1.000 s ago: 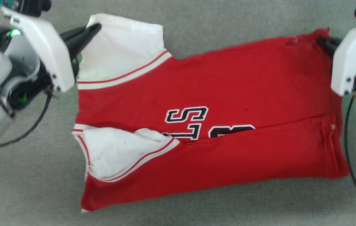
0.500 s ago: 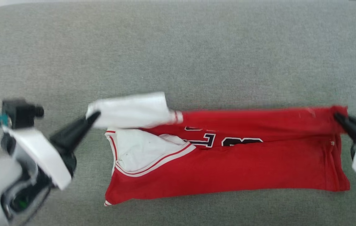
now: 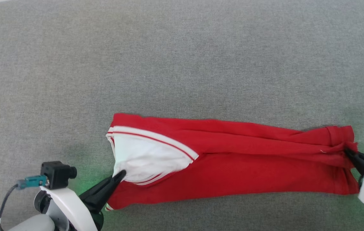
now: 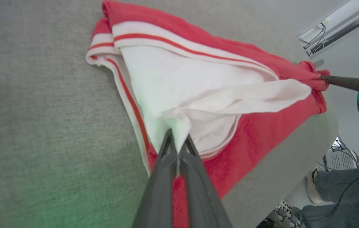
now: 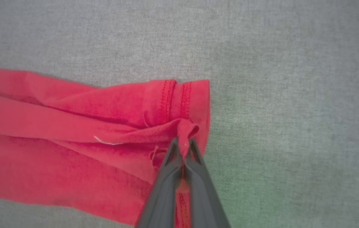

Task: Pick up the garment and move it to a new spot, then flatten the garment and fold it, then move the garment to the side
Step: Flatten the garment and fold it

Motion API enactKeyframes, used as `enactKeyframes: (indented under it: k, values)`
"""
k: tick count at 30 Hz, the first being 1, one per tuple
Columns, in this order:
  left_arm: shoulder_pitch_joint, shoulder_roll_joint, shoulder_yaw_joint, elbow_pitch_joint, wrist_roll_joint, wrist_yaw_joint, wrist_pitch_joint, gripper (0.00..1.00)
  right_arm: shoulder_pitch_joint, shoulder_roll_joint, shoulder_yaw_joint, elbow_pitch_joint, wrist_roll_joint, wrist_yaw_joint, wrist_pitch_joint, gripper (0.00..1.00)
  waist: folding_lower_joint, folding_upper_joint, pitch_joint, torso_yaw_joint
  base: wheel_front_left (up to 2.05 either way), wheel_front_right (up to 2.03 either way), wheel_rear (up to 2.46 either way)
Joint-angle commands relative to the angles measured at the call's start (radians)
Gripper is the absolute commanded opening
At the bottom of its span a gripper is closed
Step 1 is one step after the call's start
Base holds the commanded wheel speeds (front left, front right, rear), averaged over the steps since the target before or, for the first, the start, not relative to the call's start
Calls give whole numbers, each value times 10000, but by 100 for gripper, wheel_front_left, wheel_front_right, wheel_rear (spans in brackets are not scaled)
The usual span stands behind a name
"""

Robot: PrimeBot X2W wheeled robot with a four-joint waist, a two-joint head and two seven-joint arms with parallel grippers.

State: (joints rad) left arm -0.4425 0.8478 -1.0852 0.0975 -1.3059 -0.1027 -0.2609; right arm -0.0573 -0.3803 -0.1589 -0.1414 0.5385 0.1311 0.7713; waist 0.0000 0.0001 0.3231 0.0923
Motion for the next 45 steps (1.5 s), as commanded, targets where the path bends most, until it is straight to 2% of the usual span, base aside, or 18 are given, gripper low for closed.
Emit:
enactKeyframes:
  k: [1, 2, 3, 5, 6, 7, 9, 10, 11, 12, 19, 25, 30, 36, 37, 38, 41, 45]
  values:
    - [24, -65, -97, 273, 209, -20, 51, 0, -171, 43, 95, 172, -83, -9, -135, 0, 0, -1, 19, -22, 0, 0, 0]
    - [-83, -165, -222, 566, 485, 48, 80, 0, -264, 70, 191, 346, -108, -9, -249, 0, 0, -1, 29, -29, 0, 0, 0]
    - [-149, -303, -295, 837, 552, 39, 81, 0, -369, 79, 247, 514, -123, -9, -363, 6, 0, -1, 37, -38, 0, 0, 0]
    - [-206, -569, -339, 1209, 636, -26, 70, 0, -499, 53, 397, 765, -169, -9, -545, 41, 0, -1, 24, -42, 0, 0, 0]
    - [-217, -643, -307, 1370, 688, -53, 54, 0, -541, 19, 443, 834, -180, -9, -623, 91, 0, -1, 13, -48, 0, 0, 0]
    - [-222, -743, -250, 1477, 703, -75, 31, 11, -561, -17, 430, 900, -176, -9, -668, 100, 0, -1, -7, -46, 0, 0, 0]
    - [-161, -862, -21, 1571, 774, -90, -2, 40, -471, -75, 320, 902, -144, -9, -602, 100, 0, -1, -57, -24, 0, 0, 0]
    - [-95, -908, 85, 1577, 847, -104, -23, 49, -396, -98, 178, 854, -149, -9, -562, 100, 0, -1, -98, 21, 0, 0, 0]
    - [-6, -937, 243, 1575, 941, -94, -38, 85, -341, -106, 75, 769, -143, -8, -497, 100, 0, -1, -132, 61, 0, 0, 0]
    - [65, -1010, 508, 1533, 1021, -41, -47, 100, -258, -128, -59, 696, -119, -9, -428, 100, 0, -1, -161, 118, 0, 0, 0]
    - [1312, -1993, 3192, 1225, 2192, 242, -51, 100, -68, 15, -556, 1114, 148, -8, 364, 100, 0, -1, -300, 675, 0, 0, 0]
    - [2360, -3523, 5938, 1386, 5013, 460, -54, 100, -430, 372, -478, 2186, 31, -8, 592, 100, 0, -1, -379, 1167, 0, 0, 0]
    - [2937, -4885, 7772, 1182, 7359, 181, -53, 100, -670, 621, -353, 2978, -144, -5, 813, 100, 0, -1, -434, 1500, 0, 0, 0]
    - [3242, -5591, 8696, 735, 9492, -133, -54, 100, -627, 838, -363, 3556, -369, -5, 1207, 100, 0, -1, -418, 1690, 0, 0, 0]
    - [3299, -5876, 8958, 576, 9961, -203, -56, 100, -605, 904, -380, 3644, -430, -5, 1304, 34, 0, -1, -391, 1701, 0, 0, 0]
    - [3322, -5964, 9081, 481, 10049, -221, -54, 100, -625, 939, -409, 3669, -473, -5, 1316, 0, 0, -1, -375, 1676, 0, 0, 0]
    - [3459, -6160, 9331, 356, 10289, -270, -54, 100, -746, 951, -595, 3628, -525, -15, 1178, 0, 0, -1, -321, 1504, 0, 0, 0]
    - [3461, -6046, 9397, 136, 10213, -276, -55, 100, -1228, 701, -1129, 3534, -623, -44, 658, 0, 0, -1, -254, 1127, 0, 0, 0]
